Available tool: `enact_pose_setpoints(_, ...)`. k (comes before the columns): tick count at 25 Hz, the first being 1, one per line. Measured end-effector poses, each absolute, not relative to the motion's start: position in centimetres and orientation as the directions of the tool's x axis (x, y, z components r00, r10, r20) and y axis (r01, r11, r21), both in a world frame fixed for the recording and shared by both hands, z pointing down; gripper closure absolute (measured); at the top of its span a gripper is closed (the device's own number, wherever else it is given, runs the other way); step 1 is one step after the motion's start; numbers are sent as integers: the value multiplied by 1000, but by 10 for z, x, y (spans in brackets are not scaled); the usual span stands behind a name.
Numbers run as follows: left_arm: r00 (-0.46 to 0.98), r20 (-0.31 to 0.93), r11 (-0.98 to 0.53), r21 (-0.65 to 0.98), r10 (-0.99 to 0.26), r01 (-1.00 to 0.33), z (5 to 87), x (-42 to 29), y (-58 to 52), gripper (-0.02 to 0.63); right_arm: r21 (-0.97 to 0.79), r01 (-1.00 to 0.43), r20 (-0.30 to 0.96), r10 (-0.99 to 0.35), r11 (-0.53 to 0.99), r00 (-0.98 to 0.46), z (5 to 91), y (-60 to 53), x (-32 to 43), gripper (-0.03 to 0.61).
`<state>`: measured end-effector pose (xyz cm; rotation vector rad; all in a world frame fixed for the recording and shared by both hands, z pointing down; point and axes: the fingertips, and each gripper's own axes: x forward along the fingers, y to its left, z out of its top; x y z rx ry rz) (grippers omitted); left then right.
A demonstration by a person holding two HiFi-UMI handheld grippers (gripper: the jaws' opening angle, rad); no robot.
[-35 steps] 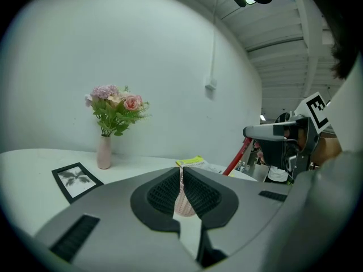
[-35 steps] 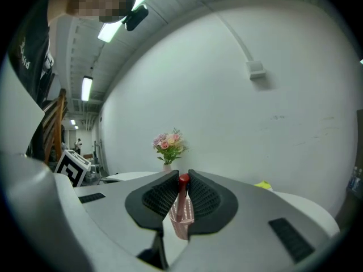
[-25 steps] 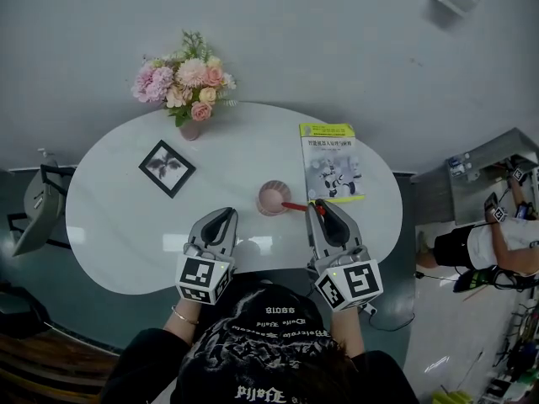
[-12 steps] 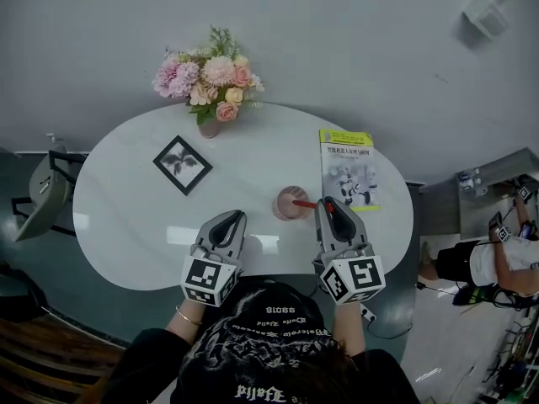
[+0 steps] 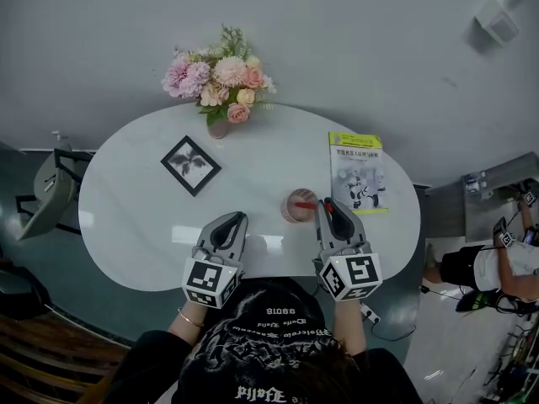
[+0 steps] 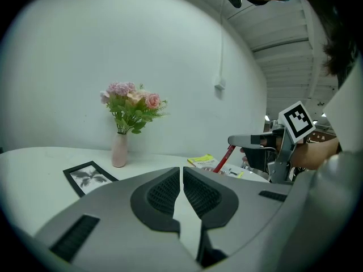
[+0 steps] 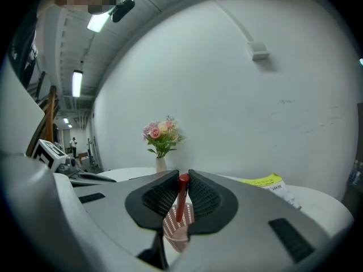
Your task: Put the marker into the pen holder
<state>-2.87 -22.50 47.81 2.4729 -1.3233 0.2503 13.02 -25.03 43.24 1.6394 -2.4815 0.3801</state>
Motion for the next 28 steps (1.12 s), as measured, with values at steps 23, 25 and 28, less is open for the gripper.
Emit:
enact_pose_setpoints(23, 565, 335, -528, 203, -754, -825, 489, -28, -219, 578, -175, -925, 322, -869, 336, -376, 481, -261, 123, 505)
enact_pose_setpoints(25, 570, 335, -534, 203, -750, -821, 490, -27, -219, 578, -173, -928, 328, -869, 331, -371, 484, -262, 124, 505)
enact_pose_setpoints(28, 581, 339, -544, 208, -740, -813, 491, -23, -218, 578, -177, -927, 333, -866, 331, -372, 487, -263, 122, 505)
